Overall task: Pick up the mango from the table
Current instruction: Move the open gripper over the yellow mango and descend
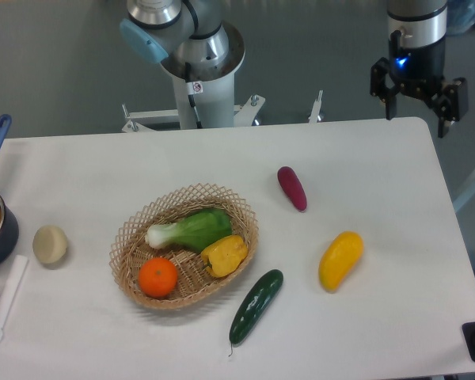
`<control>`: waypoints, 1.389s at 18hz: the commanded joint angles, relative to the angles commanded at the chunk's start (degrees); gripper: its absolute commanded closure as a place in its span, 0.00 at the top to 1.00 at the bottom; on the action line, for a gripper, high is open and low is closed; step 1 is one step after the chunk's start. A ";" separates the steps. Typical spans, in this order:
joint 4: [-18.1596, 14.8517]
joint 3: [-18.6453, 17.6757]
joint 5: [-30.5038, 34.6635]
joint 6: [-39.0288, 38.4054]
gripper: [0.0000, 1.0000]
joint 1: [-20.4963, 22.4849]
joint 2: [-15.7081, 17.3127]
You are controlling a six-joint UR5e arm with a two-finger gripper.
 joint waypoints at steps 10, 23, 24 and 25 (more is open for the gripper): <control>1.66 -2.10 0.61 -0.17 1.00 -1.49 -0.26; 8.17 -4.57 0.18 -27.84 1.00 -8.70 -7.20; 8.26 -4.40 0.35 -30.91 1.00 -9.31 -8.08; 8.52 -4.31 0.70 -33.11 1.00 -9.84 -8.96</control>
